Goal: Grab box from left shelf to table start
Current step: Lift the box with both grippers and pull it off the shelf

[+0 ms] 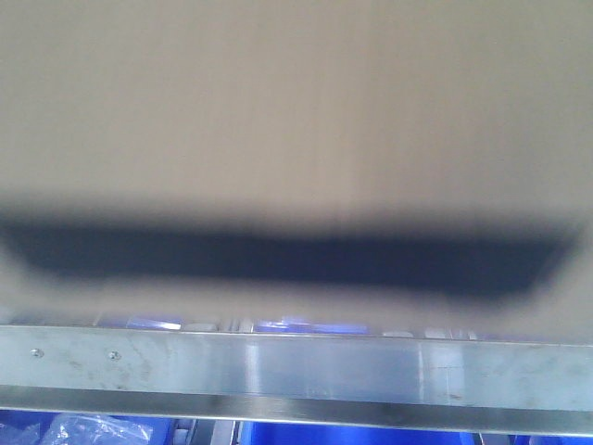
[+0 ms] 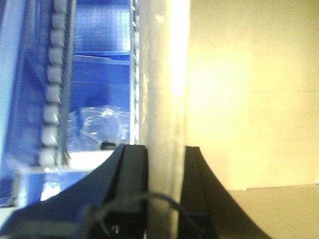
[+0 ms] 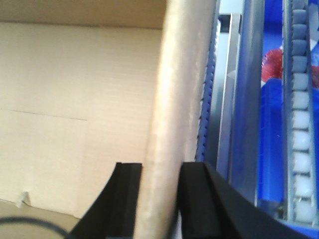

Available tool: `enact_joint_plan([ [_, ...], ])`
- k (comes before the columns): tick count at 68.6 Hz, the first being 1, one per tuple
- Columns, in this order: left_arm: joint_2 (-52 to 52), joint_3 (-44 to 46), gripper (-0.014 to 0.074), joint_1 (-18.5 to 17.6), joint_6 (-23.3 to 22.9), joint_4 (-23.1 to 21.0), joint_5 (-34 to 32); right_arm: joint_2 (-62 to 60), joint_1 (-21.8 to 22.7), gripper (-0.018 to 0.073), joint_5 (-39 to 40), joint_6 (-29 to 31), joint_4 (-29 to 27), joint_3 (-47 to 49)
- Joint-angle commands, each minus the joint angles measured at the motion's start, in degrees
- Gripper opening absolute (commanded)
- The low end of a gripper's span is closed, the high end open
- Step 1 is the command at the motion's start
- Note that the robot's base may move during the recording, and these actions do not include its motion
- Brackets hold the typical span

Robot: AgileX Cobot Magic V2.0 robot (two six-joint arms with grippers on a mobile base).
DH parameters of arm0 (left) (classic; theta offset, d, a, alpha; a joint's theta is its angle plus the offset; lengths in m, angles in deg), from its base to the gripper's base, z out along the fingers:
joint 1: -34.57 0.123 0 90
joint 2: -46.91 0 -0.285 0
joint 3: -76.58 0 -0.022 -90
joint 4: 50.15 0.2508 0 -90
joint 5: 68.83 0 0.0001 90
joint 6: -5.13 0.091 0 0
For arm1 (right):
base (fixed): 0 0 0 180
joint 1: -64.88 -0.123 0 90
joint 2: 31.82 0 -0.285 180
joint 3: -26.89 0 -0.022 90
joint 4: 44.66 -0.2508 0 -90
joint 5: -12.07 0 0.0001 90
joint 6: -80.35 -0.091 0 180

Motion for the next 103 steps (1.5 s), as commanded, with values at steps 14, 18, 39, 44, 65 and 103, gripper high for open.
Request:
enact_joint_plan([
  [14, 14.7, -6.7, -0.0092, -0.2, -1.0, -2.5, -10.4, -14.0, 0.5, 0.0057, 8.1, 0.9, -1.1, -2.7],
  [18, 17.8, -6.9, -0.0093, -0.2, -1.0, -2.6, -10.6, -16.8, 0.5, 0.0057, 8.1, 0.9, -2.5, -2.7],
  [39, 29.3, -6.9, -0.0093, -0.2, -0.6, -2.6, -16.5, -26.0, 0.5, 0.0057, 9.0, 0.9, -9.1, -2.7],
  [44, 30.7, -6.9, -0.0093, -0.2, -0.6, -2.6, -17.7, -27.2, 0.5, 0.0057, 10.1, 0.9, -9.5, -2.7],
  [65, 31.2, -6.9, -0.0093, -0.2, -0.6, -2.6, -18.0, -27.8, 0.5, 0.0057, 13.9, 0.9, -9.5, -2.7],
  [103, 31.2, -6.9, -0.0093, -0.2, -0.6, -2.6, -18.0, -27.8, 0.5, 0.0057, 13.6, 0.9, -9.5, -2.7],
])
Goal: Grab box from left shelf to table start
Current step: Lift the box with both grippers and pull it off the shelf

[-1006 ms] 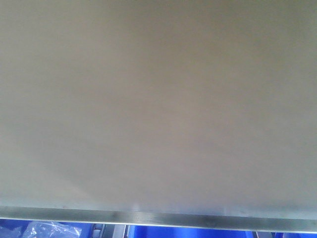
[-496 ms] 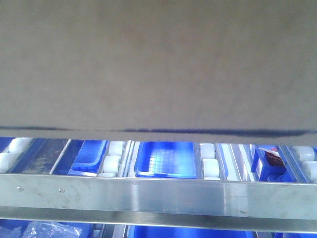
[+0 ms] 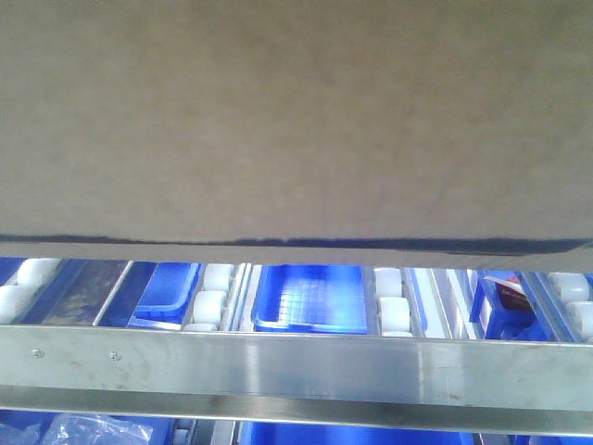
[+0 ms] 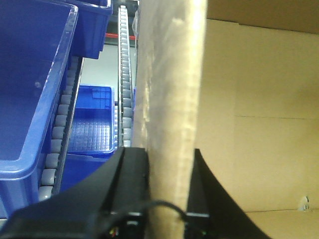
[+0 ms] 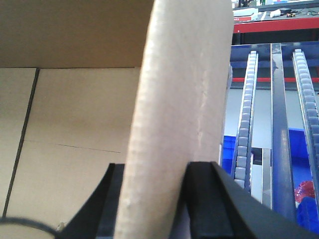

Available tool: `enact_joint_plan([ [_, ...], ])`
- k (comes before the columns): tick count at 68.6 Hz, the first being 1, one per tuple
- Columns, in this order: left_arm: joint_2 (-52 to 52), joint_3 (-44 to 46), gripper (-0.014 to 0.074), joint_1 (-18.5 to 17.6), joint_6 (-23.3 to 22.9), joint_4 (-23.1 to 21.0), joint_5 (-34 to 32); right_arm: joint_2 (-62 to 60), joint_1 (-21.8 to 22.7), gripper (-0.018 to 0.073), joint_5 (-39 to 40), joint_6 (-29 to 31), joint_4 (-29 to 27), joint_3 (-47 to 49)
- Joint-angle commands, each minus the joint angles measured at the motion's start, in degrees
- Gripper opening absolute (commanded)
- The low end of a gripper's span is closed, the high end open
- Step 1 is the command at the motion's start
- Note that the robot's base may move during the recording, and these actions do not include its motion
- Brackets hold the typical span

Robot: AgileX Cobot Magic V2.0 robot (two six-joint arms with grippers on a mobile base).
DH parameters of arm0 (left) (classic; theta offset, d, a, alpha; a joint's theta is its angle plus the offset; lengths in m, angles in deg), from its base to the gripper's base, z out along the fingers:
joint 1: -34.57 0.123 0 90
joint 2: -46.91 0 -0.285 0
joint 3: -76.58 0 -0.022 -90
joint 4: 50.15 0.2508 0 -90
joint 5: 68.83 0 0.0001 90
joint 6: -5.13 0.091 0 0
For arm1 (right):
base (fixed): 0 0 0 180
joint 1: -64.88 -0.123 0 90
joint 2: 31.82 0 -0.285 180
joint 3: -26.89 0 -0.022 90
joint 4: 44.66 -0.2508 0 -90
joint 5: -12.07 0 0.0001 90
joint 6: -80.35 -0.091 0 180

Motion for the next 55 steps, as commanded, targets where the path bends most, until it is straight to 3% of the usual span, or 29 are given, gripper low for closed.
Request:
enact_joint_plan([
  [1, -0.4, 2.4, -0.0093, -0.2, -1.7, -1.4, -12.0, 1.3, 0.2, 0.0057, 8.9, -0.3, 0.0, 1.8],
  [55, -0.4, -0.8, -0.0094, -0.2, -1.7, -1.4, -12.0, 1.3, 0.2, 0.0057, 8.9, -0.3, 0.0, 1.8],
])
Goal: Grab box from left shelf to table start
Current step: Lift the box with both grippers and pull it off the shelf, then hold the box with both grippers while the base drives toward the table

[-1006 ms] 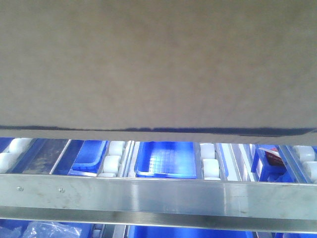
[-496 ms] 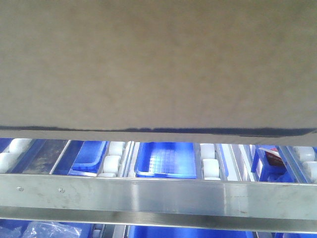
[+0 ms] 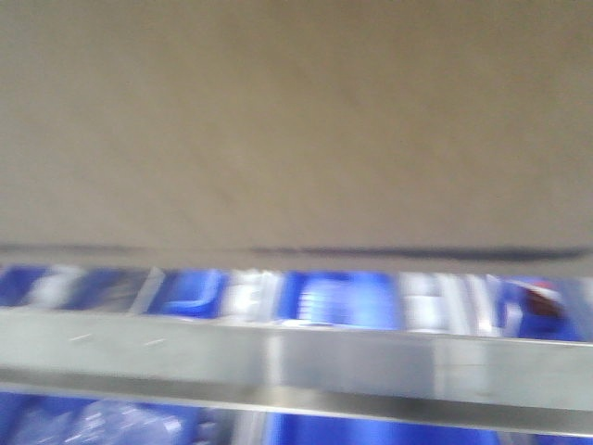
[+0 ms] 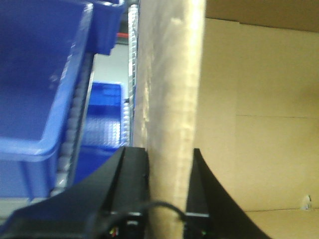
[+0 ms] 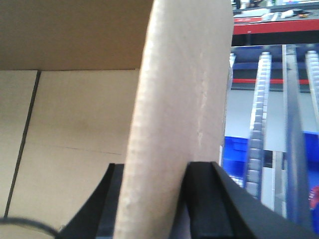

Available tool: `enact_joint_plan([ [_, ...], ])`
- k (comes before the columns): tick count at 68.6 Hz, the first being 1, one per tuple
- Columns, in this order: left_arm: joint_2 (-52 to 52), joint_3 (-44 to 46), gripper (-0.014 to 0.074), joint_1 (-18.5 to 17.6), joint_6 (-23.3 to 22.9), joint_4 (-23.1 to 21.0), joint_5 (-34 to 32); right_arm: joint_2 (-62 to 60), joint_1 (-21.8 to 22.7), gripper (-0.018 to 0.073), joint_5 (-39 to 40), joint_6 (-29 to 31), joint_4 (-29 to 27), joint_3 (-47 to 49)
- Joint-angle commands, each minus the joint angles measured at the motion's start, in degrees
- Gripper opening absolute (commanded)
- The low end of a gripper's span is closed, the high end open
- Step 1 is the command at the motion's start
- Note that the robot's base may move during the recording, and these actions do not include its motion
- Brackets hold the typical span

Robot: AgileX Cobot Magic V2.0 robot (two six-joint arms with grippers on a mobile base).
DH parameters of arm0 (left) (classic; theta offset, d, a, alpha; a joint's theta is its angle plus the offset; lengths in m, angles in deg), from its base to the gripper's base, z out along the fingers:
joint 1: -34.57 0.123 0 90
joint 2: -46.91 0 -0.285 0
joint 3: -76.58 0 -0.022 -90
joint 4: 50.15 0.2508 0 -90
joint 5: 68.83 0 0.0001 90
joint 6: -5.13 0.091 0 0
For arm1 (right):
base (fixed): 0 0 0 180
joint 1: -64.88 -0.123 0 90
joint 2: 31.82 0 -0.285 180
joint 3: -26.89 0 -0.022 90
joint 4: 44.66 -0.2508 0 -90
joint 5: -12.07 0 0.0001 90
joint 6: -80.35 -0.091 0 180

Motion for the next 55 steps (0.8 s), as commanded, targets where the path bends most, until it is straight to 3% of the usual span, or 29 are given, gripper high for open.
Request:
enact_joint_plan([
  [1, -0.4, 0.8, -0.0094, -0.2, -1.7, -1.2, -11.2, 1.3, 0.2, 0.0057, 8.9, -0.3, 0.0, 1.8],
  [55, -0.5, -13.1, -0.0099, -0.2, -1.7, -1.2, -11.2, 1.3, 0.2, 0.0057, 8.9, -0.3, 0.0, 1.8],
])
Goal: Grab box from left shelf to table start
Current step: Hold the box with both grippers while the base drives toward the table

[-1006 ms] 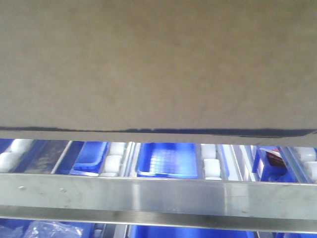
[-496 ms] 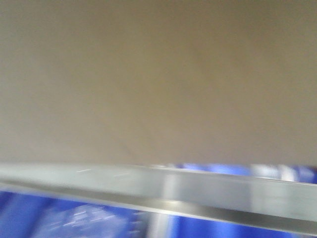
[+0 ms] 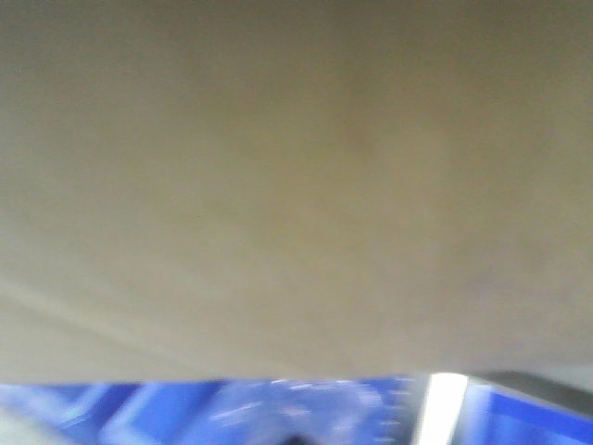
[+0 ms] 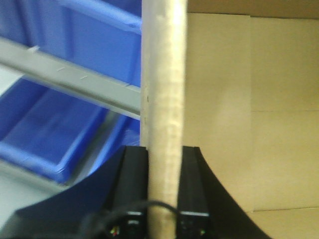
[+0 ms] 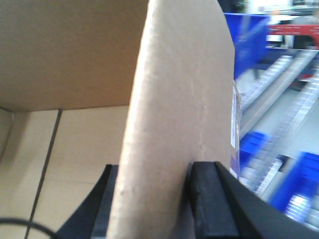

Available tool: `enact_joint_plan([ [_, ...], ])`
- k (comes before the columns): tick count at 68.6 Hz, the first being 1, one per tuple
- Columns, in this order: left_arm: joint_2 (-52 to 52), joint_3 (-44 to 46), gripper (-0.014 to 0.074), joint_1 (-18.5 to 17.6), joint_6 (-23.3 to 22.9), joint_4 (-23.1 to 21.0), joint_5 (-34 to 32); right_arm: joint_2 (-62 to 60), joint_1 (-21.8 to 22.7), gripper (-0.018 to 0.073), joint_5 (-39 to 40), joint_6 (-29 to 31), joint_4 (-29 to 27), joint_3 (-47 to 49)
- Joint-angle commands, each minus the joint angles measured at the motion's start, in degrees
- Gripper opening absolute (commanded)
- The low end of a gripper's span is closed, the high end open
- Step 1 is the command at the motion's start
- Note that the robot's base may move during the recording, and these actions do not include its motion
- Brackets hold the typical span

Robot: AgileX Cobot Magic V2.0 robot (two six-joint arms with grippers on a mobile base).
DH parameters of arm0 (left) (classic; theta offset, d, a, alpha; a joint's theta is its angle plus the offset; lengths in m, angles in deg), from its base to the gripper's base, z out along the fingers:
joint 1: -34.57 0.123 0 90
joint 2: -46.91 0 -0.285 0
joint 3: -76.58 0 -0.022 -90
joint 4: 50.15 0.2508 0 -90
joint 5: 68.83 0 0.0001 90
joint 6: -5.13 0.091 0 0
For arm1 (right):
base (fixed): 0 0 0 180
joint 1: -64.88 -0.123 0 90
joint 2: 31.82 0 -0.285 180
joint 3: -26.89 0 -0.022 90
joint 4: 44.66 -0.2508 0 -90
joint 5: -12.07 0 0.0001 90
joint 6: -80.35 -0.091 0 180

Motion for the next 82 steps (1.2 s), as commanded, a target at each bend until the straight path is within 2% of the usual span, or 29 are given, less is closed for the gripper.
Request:
enact_joint_plan([
  [1, -0.5, -0.3, -0.0099, -0.2, 0.0, 1.2, -4.4, 1.3, 0.0, 0.0057, 7.9, -0.6, -1.3, 1.8],
  [30, -0.5, -5.0, -0.0099, -0.2, 0.0, 1.2, -4.4, 1.3, 0.0, 0.0057, 7.9, -0.6, -1.3, 1.8],
  [82, -0.5, -5.3, -0.0099, -0.2, 0.0, 1.2, -4.4, 1.3, 0.0, 0.0057, 7.9, -0.6, -1.3, 1.8],
])
